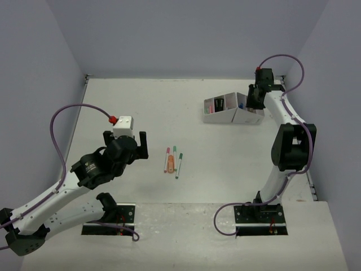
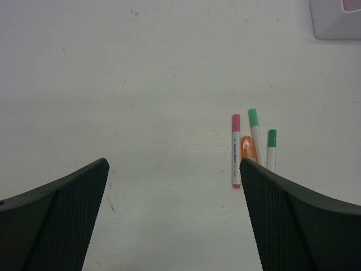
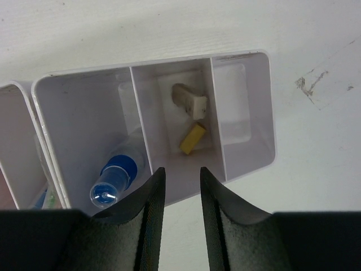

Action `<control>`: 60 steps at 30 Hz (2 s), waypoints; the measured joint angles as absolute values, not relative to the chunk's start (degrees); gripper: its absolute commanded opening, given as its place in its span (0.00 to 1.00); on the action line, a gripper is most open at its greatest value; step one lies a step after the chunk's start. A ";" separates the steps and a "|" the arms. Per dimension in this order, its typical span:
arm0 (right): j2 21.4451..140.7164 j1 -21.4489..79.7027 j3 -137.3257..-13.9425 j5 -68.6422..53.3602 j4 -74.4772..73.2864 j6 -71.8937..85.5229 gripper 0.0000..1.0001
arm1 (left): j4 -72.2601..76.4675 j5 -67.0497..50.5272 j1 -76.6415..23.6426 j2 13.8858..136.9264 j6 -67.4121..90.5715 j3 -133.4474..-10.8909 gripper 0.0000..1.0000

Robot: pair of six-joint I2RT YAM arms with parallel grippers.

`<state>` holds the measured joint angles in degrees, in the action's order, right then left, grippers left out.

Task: Sort the stationery into containers
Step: Place the stationery in the storage box, then pick up the stationery from the center of the board.

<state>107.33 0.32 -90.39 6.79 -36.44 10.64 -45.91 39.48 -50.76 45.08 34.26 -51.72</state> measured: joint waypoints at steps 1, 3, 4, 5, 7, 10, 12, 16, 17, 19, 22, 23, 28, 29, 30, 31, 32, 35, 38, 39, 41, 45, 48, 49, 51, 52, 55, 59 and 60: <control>107.31 0.32 -90.39 6.79 -36.43 10.65 0.33 | -45.91 39.48 -50.76 45.08 34.26 -51.72 1.00; 106.91 0.32 -90.37 6.77 -36.47 10.70 0.33 | -45.91 39.48 -50.76 45.10 34.26 -51.72 1.00; 106.26 0.33 -89.99 6.64 -36.20 10.82 0.33 | -45.91 39.53 -50.76 45.10 34.28 -51.72 1.00; 105.21 0.36 -89.39 6.59 -36.06 10.97 0.33 | -45.91 39.61 -50.76 45.10 34.31 -51.72 1.00; 101.85 0.70 -87.73 6.69 -36.22 11.27 0.33 | -45.91 39.89 -50.76 45.19 34.40 -51.72 1.00; 94.91 2.51 -85.68 7.67 -35.70 11.88 0.33 | -46.01 40.56 -50.76 45.83 35.55 -51.72 1.00; 89.05 5.62 -83.51 8.84 -34.22 12.53 0.32 | -46.22 40.98 -50.76 46.79 37.30 -51.72 1.00; 76.10 18.41 -75.14 11.50 -29.67 14.75 0.31 | -47.60 42.71 -50.76 49.98 43.12 -51.85 1.00; 73.21 23.31 -72.70 11.96 -28.39 15.79 0.31 | -48.71 43.25 -50.76 51.02 45.12 -52.11 1.00; 69.28 32.52 -68.22 12.63 -25.97 18.32 0.31 | -50.68 44.18 -50.76 52.54 48.03 -53.08 1.00; 68.53 44.59 -63.87 13.24 -23.74 23.65 0.31 | -52.99 45.57 -50.76 53.01 50.75 -55.00 1.00; 69.81 47.85 -63.22 13.82 -23.51 25.65 0.31 | -53.37 45.99 -50.76 52.73 51.03 -55.51 1.00; 82.71 56.30 -63.36 15.83 -22.74 34.78 0.32 | -54.09 47.60 -50.76 48.72 50.19 -56.14 1.00; 85.68 57.09 -63.52 15.98 -22.70 36.26 0.31 | -54.27 47.91 -50.76 47.83 49.92 -56.16 1.00; 88.60 58.23 -63.78 16.26 -23.24 37.61 0.31 | -54.39 48.32 -50.76 46.77 49.10 -56.16 1.00; 91.54 59.12 -64.45 16.95 -23.92 38.92 0.31 | -54.53 48.71 -50.76 45.61 48.24 -56.14 1.00; 94.07 59.97 -65.36 17.13 -24.30 39.84 0.31 | -54.56 48.98 -50.76 44.60 47.41 -56.14 1.00; 100.46 62.37 -68.88 17.47 -25.59 42.17 0.31 | -53.90 49.46 -50.76 40.55 44.87 -55.18 1.00; 103.99 63.79 -71.70 17.59 -26.04 44.01 0.31 | -53.14 49.21 -50.76 36.32 42.91 -52.64 1.00; 104.66 64.04 -72.30 17.65 -26.24 44.51 0.31 | -52.95 48.99 -50.76 35.42 42.32 -51.98 1.00; 105.79 64.25 -73.37 18.09 -26.78 45.42 0.30 | -52.30 48.36 -50.76 34.21 41.24 -50.93 1.00; 107.21 64.23 -74.12 19.01 -27.81 46.65 0.31 | -50.81 47.32 -50.76 33.42 40.01 -50.31 1.00; 108.03 64.23 -74.52 19.93 -29.17 47.21 0.32 | -49.78 46.37 -50.76 33.28 39.19 -50.08 1.00; 108.40 64.23 -74.81 20.12 -29.54 47.35 0.32 | -49.52 46.08 -50.76 33.28 39.02 -49.95 1.00; 109.27 64.23 -75.34 20.39 -30.12 47.58 0.32 | -49.08 45.49 -50.76 33.30 38.56 -49.82 1.00; 109.78 64.23 -75.70 20.43 -30.39 47.59 0.32 | -48.86 45.25 -50.76 33.30 38.30 -49.80 1.00; 111.90 64.23 -77.07 20.53 -31.02 47.62 0.32 | -48.47 44.84 -50.76 33.23 38.11 -49.80 1.00; 113.12 64.23 -78.50 20.80 -31.94 47.60 0.32 | -48.19 44.40 -50.76 32.45 37.83 -49.78 1.00; 113.28 64.23 -78.70 20.91 -32.07 47.61 0.32 | -48.08 44.34 -50.76 32.17 37.82 -49.78 1.00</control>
